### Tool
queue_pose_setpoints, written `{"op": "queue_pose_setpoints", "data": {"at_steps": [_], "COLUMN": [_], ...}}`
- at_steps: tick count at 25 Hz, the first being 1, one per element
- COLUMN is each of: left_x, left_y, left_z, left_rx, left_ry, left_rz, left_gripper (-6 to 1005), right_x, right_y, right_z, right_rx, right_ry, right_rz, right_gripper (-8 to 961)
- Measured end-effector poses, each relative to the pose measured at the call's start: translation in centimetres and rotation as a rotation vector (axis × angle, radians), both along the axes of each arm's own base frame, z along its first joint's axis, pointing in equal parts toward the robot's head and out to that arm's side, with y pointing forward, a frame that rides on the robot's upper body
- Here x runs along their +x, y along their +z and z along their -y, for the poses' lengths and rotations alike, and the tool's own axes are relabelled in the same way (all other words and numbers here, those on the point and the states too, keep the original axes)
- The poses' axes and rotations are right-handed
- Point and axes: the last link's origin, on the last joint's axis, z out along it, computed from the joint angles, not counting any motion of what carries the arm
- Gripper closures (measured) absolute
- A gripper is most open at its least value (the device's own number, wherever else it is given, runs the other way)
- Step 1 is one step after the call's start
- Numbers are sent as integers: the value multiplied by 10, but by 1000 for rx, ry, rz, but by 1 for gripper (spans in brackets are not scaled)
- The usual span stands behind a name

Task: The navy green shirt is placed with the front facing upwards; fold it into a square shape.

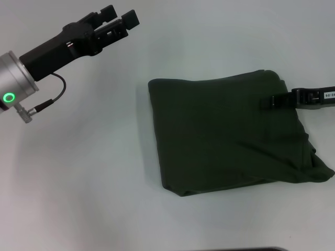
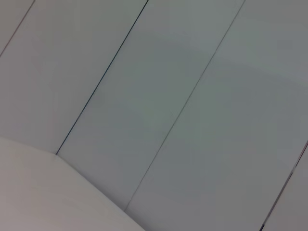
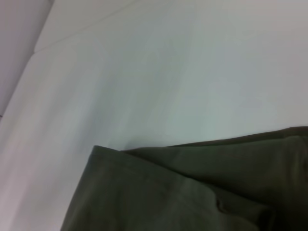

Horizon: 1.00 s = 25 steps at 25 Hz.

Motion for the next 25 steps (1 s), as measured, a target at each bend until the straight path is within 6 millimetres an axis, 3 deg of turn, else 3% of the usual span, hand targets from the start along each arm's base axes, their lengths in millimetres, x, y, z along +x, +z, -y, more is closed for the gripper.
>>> {"op": "queue_pose_setpoints", "data": {"at_steps": [10,19,25], "left_x": [-1,0,1], "left_y": [0,0,0], "left_z": [1,0,-1], "left_rx": [2,2,2], "left_ry": [2,-1,-4], "left_rz": [1,0,-1], "left_gripper": [95,95,95], "right_x": [-4,-7,-25], "right_y": [2,8,13], "right_z": [-2,-5,-12], "right_rx": [11,32,34], "right_ry": [11,23,82], "right_rz": [-17,-39,-87], "right_gripper": [788,861,861]}}
